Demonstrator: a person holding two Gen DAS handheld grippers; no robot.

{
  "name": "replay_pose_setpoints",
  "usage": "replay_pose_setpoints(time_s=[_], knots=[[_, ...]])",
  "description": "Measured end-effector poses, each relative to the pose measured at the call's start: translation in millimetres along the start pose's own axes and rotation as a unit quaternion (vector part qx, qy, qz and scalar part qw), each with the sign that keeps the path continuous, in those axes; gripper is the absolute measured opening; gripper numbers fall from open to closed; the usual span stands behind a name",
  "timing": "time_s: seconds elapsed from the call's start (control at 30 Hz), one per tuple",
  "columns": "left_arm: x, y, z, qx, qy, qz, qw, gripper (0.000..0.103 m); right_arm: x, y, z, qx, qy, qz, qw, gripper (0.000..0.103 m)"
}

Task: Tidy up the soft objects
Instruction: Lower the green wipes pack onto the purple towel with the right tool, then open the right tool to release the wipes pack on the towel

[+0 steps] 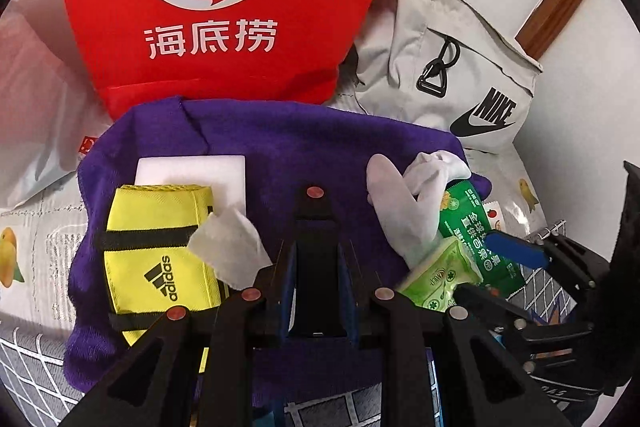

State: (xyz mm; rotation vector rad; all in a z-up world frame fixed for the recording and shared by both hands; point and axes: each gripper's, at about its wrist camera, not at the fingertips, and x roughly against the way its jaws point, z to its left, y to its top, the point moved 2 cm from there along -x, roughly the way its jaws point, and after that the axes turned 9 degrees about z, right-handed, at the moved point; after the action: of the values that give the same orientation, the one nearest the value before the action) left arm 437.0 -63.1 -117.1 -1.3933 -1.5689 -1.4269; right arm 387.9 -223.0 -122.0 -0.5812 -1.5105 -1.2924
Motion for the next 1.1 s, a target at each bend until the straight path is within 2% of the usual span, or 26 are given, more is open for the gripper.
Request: replay_pose_setpoints(time_s=[0.27, 0.4, 0.53, 0.77, 1.1], knots=[[-6, 4, 0, 0.002, 0.009, 0.006, 0.9999, 0.022, 11, -6, -13, -0.028, -0.007, -0.007, 1.000, 0.059], [-4, 3, 0, 0.005, 0.013, 0.005, 0.9999, 0.048, 13, -11, -14, -0.034, -0.009, -0.007, 0.999, 0.059], [3, 1, -1, 0.007, 0.011, 0.002, 0.9999, 0.048, 16, -16, -14, -0.037, -0.011, -0.005, 0.999, 0.059], [25, -11, -2, 0.001, 0.028, -0.008, 0.9996, 0.048, 26, -27, -7, -0.041, -0.005, -0.008, 0.999, 0.059], [68, -60, 4, 0.014, 0.048, -0.023, 0.9985, 0.048, 55, -54, 23, -0.033, -0.002, -0.023, 0.999, 0.059]])
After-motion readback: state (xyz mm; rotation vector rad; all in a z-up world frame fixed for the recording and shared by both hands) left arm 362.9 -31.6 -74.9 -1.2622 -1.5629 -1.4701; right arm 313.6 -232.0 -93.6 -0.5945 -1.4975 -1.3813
